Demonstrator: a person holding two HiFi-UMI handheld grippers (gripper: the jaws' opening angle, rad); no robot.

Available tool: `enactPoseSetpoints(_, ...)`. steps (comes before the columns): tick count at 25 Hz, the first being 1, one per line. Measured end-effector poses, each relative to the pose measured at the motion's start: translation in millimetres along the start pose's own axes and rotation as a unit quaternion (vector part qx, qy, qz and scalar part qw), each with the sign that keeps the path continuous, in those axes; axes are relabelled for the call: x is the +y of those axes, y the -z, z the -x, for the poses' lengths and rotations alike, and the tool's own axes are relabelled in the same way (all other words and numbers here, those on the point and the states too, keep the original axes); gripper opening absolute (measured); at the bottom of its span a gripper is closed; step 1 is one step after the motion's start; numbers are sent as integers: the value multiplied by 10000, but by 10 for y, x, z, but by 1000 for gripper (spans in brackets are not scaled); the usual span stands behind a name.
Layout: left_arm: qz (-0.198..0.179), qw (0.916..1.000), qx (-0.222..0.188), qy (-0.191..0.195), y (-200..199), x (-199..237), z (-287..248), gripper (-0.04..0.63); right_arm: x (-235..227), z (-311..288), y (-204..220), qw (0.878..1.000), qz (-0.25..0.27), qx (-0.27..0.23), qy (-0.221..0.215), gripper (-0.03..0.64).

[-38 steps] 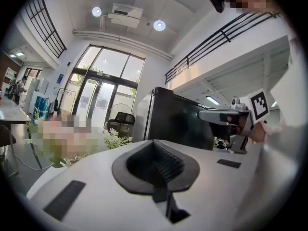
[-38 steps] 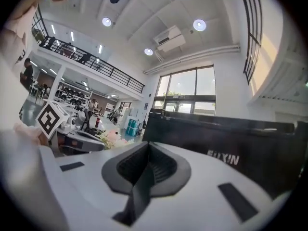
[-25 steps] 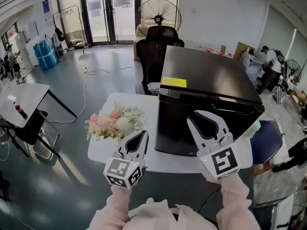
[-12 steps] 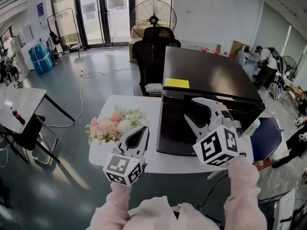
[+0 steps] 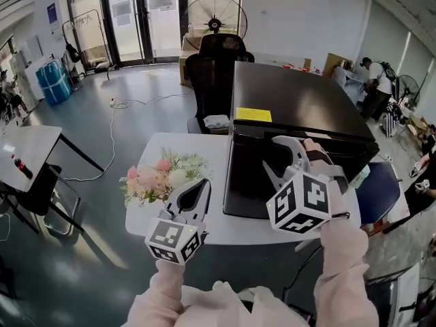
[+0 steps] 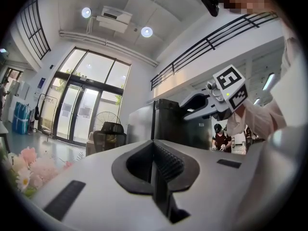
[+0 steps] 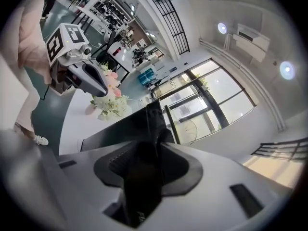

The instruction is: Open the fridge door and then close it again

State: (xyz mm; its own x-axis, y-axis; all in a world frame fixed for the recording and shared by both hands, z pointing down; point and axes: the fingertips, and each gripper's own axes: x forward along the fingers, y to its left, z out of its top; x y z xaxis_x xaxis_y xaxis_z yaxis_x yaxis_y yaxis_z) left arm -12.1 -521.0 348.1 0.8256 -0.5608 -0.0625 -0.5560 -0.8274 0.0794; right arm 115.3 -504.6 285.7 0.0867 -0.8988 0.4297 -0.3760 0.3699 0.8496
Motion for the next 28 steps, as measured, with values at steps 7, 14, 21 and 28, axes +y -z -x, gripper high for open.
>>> enactPoseSetpoints(7, -6, 10000, 27, -46, 20, 10, 63, 11, 5, 1, -3, 9999, 67, 153, -44, 147)
enactPoseSetpoints(14, 12, 9999, 92, -117, 68, -3, 143, 11, -4, 9, 1, 9999, 32, 160, 20, 141)
enactPoseSetpoints(21, 47, 9998, 120, -150, 116, -52, 239, 11, -5, 28, -17, 9995, 61, 216, 234, 140)
enactPoseSetpoints(28, 129, 9996, 166, -195, 207, -88, 329, 11, 7, 40, -16, 9991, 98, 289, 295, 137)
